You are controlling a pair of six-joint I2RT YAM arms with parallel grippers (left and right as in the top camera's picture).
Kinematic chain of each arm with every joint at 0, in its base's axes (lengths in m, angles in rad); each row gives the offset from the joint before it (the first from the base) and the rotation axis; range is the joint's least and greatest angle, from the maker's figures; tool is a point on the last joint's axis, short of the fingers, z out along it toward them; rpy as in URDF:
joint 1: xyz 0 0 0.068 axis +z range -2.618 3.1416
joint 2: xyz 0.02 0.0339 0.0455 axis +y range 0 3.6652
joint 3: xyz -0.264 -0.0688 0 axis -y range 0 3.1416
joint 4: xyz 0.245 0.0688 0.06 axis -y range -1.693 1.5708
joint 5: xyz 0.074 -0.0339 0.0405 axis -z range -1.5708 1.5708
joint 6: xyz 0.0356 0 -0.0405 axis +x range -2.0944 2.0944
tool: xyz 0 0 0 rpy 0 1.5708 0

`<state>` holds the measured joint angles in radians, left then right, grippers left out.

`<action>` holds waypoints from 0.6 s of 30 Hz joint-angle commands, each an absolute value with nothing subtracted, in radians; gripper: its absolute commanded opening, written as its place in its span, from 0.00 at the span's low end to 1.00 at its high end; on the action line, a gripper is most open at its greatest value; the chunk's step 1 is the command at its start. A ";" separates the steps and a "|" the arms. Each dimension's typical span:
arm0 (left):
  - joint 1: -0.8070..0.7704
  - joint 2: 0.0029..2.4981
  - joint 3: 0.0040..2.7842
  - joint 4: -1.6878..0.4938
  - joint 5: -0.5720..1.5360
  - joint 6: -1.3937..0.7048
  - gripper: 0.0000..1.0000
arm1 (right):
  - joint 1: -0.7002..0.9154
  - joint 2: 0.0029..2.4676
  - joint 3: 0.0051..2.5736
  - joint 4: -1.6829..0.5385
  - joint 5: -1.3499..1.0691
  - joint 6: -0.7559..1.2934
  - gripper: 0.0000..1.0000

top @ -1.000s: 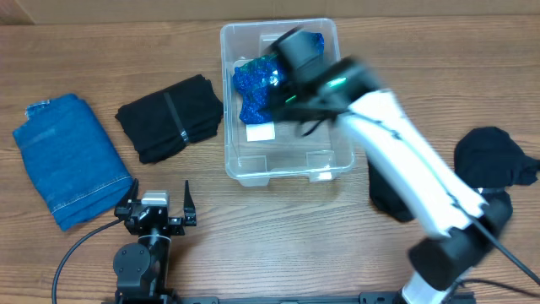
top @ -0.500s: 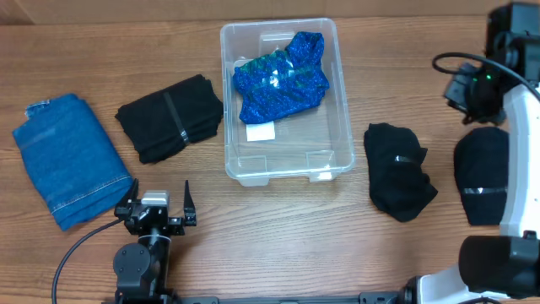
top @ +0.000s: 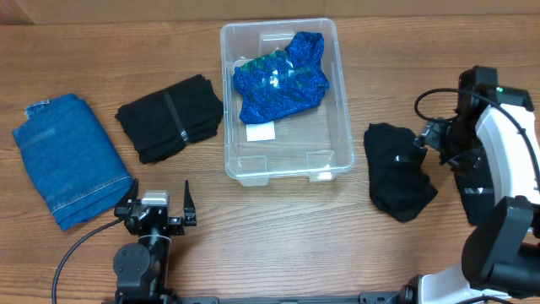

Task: Pack container
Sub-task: 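Grasp the black banded garment on the right with the right gripper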

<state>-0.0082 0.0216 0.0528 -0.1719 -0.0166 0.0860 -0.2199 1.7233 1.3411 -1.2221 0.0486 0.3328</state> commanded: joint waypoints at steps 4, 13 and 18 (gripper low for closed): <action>-0.014 0.019 0.047 -0.170 -0.026 0.109 1.00 | -0.218 1.713 1.204 -1.150 -0.011 0.316 1.00; -0.014 0.019 0.047 -0.170 -0.026 0.109 1.00 | -0.218 1.713 1.027 -1.020 -0.163 0.284 1.00; -0.014 0.019 0.047 -0.170 -0.026 0.109 1.00 | -0.218 1.713 0.980 -0.994 -0.163 0.283 0.87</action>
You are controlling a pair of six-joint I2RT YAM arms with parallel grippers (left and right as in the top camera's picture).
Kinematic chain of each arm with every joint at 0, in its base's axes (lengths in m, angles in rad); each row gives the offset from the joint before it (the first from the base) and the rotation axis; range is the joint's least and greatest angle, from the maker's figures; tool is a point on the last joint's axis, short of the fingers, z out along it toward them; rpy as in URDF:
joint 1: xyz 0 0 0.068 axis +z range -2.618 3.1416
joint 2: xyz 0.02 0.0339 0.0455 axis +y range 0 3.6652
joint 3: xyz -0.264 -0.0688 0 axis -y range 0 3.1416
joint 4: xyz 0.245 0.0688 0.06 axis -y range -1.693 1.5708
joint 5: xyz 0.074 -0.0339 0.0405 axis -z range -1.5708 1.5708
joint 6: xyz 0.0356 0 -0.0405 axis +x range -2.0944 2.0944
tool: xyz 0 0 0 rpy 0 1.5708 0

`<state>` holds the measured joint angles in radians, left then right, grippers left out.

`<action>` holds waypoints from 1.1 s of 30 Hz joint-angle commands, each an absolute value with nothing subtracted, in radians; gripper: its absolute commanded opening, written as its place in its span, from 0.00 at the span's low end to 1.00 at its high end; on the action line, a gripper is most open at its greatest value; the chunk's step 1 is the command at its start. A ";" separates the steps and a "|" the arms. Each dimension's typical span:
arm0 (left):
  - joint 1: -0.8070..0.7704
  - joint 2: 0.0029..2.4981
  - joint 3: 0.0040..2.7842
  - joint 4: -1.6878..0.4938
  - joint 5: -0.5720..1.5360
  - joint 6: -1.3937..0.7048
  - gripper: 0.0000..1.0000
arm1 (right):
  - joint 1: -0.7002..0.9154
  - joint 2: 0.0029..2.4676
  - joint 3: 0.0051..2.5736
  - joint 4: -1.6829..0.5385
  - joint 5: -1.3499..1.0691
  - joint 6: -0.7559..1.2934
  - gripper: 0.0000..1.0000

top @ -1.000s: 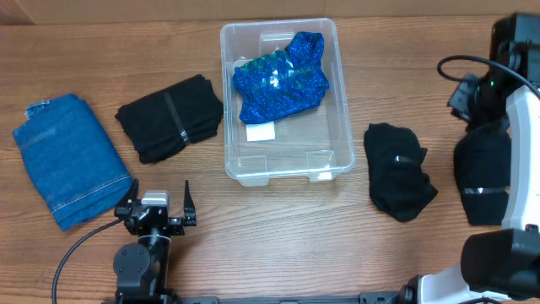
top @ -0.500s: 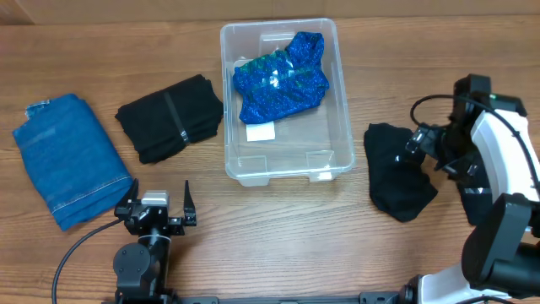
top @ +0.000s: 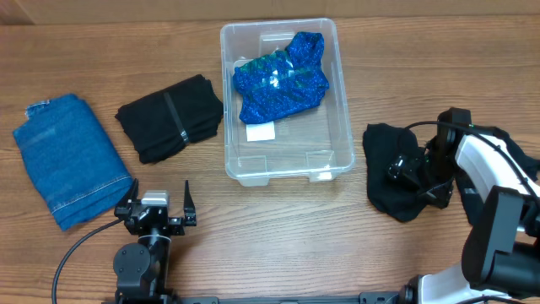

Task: Pack container
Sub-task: 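Grasp the black banded garment on the right with the right gripper, then carry the black garment into the bin and release it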

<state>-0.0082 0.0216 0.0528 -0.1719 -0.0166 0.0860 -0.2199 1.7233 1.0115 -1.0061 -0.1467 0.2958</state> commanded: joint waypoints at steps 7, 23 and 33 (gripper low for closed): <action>-0.014 0.019 0.047 -0.170 -0.026 0.109 1.00 | -0.218 1.713 0.965 -0.978 -0.164 0.283 0.28; -0.014 0.019 0.047 -0.170 -0.026 0.109 1.00 | -0.218 1.702 1.421 -1.274 -0.274 0.257 0.04; -0.014 0.019 0.047 -0.170 -0.026 0.109 1.00 | -0.121 1.606 1.816 -1.502 -0.394 0.258 0.04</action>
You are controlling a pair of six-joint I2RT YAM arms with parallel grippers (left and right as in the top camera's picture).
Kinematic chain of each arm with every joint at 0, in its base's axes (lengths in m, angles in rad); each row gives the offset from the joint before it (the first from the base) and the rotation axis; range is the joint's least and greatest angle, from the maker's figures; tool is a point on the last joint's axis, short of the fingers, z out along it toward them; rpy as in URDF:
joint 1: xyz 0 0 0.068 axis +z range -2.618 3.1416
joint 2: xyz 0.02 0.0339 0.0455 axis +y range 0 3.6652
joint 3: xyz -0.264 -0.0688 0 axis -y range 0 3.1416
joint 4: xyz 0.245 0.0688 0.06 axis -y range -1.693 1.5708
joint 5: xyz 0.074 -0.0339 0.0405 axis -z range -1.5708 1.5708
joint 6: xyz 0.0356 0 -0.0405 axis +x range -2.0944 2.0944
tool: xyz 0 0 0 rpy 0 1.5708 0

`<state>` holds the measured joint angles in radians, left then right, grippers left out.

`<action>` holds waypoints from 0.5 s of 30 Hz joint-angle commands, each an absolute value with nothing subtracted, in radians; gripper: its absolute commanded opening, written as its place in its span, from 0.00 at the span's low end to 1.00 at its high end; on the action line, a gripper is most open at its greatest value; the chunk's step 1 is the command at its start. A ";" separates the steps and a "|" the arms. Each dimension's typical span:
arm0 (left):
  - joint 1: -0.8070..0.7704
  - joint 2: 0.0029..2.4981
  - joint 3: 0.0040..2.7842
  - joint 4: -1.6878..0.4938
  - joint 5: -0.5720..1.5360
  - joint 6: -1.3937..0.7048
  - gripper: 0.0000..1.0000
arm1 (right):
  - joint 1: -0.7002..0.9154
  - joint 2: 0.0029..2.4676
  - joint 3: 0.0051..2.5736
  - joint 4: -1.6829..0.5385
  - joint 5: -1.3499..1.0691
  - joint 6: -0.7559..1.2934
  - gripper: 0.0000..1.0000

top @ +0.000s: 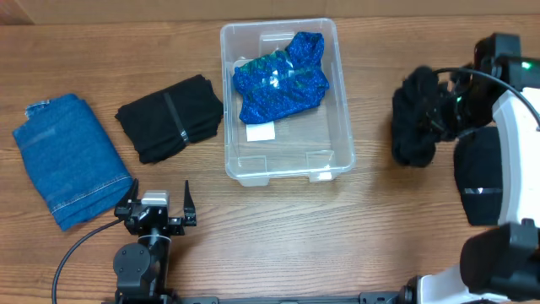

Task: Pack container
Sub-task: 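Carry the black garment into the bin and release it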

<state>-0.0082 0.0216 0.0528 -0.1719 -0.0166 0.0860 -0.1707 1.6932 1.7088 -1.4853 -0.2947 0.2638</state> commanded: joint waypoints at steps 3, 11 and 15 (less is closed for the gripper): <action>-0.014 0.019 0.047 -0.170 -0.026 0.109 1.00 | -0.042 1.547 1.842 -1.473 -0.473 0.267 0.04; -0.014 0.019 0.047 -0.170 -0.026 0.109 1.00 | 0.280 1.521 1.783 -1.280 -0.359 0.477 0.04; -0.014 0.019 0.047 -0.170 -0.026 0.109 1.00 | 0.435 1.536 1.681 -1.140 -0.227 0.655 0.04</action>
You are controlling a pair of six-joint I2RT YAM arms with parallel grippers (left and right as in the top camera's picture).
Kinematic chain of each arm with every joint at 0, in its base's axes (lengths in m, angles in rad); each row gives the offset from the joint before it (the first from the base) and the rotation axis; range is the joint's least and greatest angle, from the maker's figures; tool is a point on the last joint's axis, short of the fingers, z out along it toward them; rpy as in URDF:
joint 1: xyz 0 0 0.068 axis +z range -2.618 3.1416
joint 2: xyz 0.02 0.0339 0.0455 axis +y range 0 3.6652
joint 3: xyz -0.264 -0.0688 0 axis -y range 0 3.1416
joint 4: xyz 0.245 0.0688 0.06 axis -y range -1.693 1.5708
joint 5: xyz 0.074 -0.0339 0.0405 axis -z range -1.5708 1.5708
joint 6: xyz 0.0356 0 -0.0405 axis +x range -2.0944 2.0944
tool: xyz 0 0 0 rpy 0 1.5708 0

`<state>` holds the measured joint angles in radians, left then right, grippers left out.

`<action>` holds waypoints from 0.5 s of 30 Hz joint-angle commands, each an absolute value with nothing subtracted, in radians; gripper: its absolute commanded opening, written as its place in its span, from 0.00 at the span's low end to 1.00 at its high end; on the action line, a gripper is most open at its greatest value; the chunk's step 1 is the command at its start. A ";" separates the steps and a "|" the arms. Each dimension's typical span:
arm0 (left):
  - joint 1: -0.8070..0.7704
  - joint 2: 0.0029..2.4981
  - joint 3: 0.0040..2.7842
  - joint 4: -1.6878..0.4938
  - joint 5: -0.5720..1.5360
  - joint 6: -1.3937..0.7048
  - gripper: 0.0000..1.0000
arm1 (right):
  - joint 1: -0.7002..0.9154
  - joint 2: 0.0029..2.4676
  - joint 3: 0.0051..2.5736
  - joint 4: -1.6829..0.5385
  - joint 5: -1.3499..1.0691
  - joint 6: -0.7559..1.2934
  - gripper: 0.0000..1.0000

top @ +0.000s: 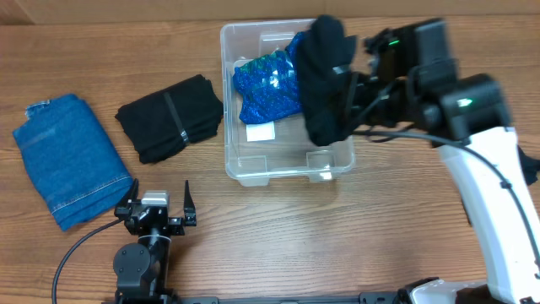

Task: Pack container
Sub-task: 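Carry the black garment into the bin and release it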

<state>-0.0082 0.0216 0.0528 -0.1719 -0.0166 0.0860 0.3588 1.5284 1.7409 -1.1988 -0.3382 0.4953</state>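
Observation:
A clear plastic container (245,169) stands at the table's middle with a shiny blue garment (270,89) inside. My right gripper (350,80) is shut on a black garment (323,80), which hangs above the container's right side. A folded black garment (171,116) lies left of the container, and folded blue jeans (72,160) lie at the far left. My left gripper (156,203) rests open near the front edge, with nothing between its fingers.
The right arm (481,160) reaches in from the right side across the table. A white label (261,132) lies on the container's floor.
My right gripper has carried the black garment leftward, from the table's right side to above the container's right part. The left arm has not moved.
The black garment first lay on the table right of the container with my right gripper beside it. Then the gripper was down on the garment. Later it held the garment lifted at the right, and now holds it over the container.

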 commanded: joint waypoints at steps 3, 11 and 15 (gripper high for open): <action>-0.014 0.019 0.047 -0.170 -0.026 0.109 1.00 | 0.500 1.554 1.605 -1.037 -0.225 0.743 0.04; -0.014 0.019 0.047 -0.170 -0.026 0.109 1.00 | 0.622 1.566 1.383 -0.725 -0.224 0.819 0.04; -0.014 0.019 0.047 -0.170 -0.026 0.109 1.00 | 0.622 1.566 1.332 -0.644 -0.224 0.812 0.04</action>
